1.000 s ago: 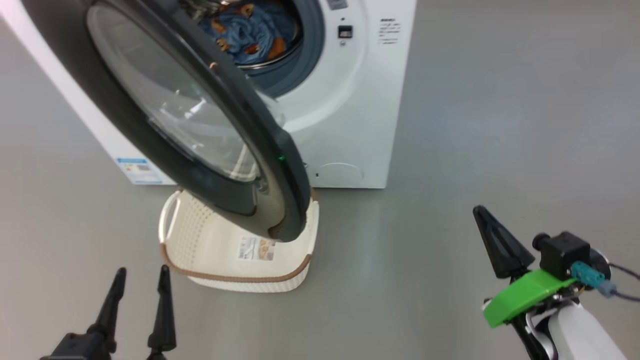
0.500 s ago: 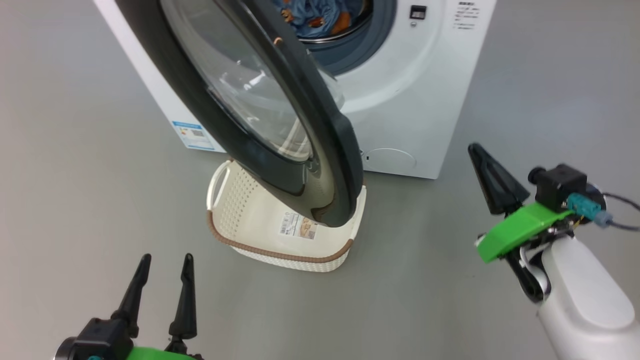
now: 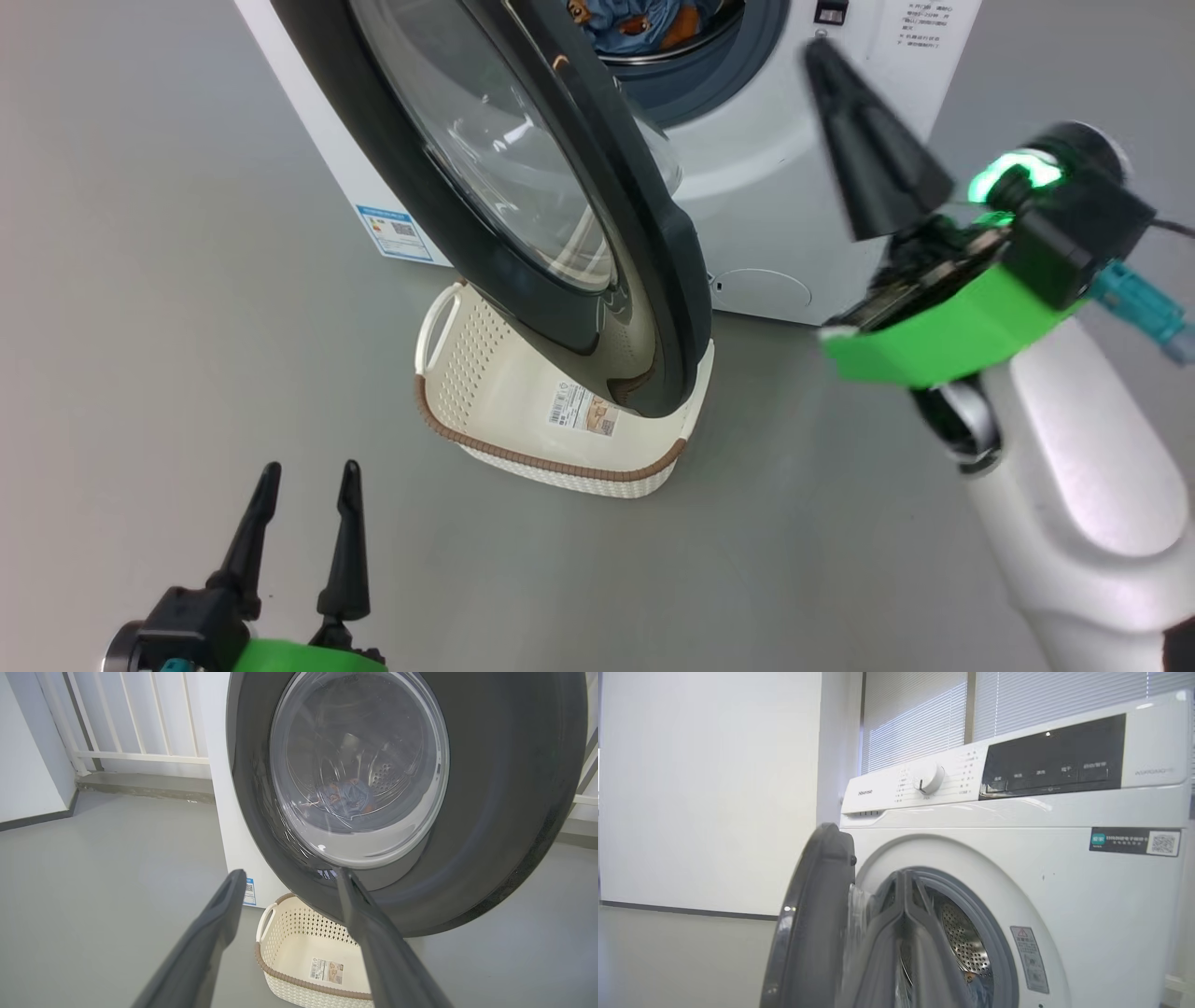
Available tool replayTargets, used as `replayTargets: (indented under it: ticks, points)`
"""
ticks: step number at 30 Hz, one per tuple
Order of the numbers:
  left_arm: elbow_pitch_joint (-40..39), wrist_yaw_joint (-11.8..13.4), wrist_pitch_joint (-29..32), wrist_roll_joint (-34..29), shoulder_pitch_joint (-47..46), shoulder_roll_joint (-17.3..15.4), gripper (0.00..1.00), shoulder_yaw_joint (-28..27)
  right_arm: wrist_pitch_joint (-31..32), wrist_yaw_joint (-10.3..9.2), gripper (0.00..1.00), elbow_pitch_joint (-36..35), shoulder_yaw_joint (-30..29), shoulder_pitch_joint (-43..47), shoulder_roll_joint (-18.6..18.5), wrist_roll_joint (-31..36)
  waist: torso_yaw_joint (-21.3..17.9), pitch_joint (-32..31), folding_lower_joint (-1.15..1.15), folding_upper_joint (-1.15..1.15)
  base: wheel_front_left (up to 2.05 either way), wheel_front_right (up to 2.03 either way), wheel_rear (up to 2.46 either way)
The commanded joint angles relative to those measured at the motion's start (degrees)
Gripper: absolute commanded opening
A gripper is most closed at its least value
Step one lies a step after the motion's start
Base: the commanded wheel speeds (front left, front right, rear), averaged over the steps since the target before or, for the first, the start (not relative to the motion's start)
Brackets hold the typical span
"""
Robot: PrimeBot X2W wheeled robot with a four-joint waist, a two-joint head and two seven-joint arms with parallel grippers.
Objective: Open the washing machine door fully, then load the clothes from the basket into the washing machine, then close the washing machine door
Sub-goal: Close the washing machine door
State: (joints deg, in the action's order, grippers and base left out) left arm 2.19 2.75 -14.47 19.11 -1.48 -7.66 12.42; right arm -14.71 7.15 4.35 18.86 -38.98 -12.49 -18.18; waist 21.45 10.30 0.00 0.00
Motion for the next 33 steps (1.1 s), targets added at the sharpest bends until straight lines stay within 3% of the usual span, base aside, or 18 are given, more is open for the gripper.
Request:
replayTargets:
  ticks: [1, 6, 12, 20, 33]
  points:
    - [-1.5, -0.4, -0.5, -0.9, -1.6, -0.7, 1.0, -2.5, 0.7, 0.34, 0.0, -2.8, 2.2, -0.7, 1.2, -0.6, 0.0, 0.0, 0.0, 0.0, 0.0, 0.0, 0.0]
    - [-1.7, -0.9, -0.5, -1.7, -1.7, 0.0, 1.0, -3.3, 4.9, 0.34, 0.0, -9.4, 9.6, 0.0, 1.5, -2.1, 0.2, 0.0, 0.0, 0.0, 0.0, 0.0, 0.0]
    - [-1.7, -1.6, -0.5, -2.5, -2.0, 0.9, 1.0, -4.1, 9.6, 0.34, 0.0, -11.1, 16.1, 2.4, 0.6, -4.2, 0.7, 0.5, 0.0, 0.0, 0.0, 0.0, 0.0]
    - [-1.5, -2.3, -0.5, -3.4, -1.9, 2.0, 1.0, -5.3, 12.4, 0.34, 0.0, -5.9, 22.1, 4.9, -0.5, -9.0, 1.2, 0.8, 0.0, 0.0, 0.0, 0.0, 0.0]
    - [-1.2, -3.3, -0.5, -4.5, -1.7, 3.1, 1.0, -6.6, 11.1, 0.34, 0.0, 3.3, 23.2, 3.9, -1.1, -11.1, 1.6, 0.9, 0.0, 0.0, 0.0, 0.0, 0.0]
